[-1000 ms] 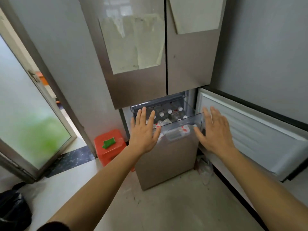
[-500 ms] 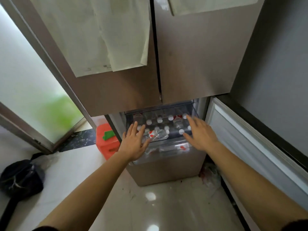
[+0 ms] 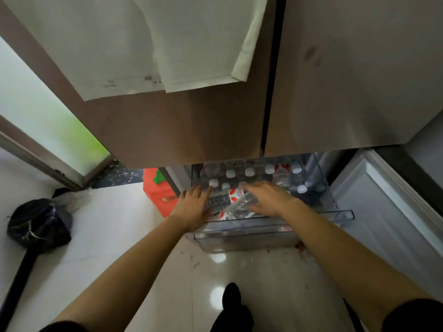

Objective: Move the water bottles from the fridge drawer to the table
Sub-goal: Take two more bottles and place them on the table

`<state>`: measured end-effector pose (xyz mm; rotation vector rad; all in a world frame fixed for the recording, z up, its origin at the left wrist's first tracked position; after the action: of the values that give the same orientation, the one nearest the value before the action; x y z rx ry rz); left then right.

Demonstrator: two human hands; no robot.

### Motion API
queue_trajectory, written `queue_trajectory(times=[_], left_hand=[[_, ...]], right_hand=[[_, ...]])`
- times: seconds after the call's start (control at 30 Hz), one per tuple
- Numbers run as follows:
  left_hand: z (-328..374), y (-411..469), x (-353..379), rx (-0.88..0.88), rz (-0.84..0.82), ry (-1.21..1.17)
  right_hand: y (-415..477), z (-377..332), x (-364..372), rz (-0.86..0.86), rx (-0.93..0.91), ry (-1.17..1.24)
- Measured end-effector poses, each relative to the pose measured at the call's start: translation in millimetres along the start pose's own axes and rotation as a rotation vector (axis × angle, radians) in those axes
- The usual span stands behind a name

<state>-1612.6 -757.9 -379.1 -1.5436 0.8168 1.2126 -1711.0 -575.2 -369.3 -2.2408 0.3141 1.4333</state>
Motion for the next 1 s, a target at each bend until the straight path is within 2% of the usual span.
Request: queue_trajectory(times=[0.13,0.23,0.37,0.6,0.8,1.0], left_hand=[[1,24,4,0.074,0.004,0.135],[5,37,9,0.115,0.02,0.245],[14,48,24,0.157,-0.037,0.341],[21,66,48,0.019,-0.229,0.283],[26,65,51,0.039,-0.188,0.376],[25,60,33,-0.009,-0.168,0.25]], right_hand=[[26,7,19,-0.162,0.019,0.009],[33,14,35,-0.202,0.039,0.032],[35,20,42,-0.168,0.067,0.082],[26,35,33,-0.113,0.113,0.158],[17,40,23,-0.102,0.126,0.196],[0,37,6,-0.015,0.108,0.18]])
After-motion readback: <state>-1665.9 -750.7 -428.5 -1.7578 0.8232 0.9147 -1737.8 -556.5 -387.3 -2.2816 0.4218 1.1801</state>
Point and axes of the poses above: each hand's wrist, its own y-axis towards the middle knuckle, its own x-axis out of the palm, z = x × y, the point moved 6 cm from there along y, towards the middle knuckle, and after that the axes turned 13 degrees about -x, right-handed, at the moved point
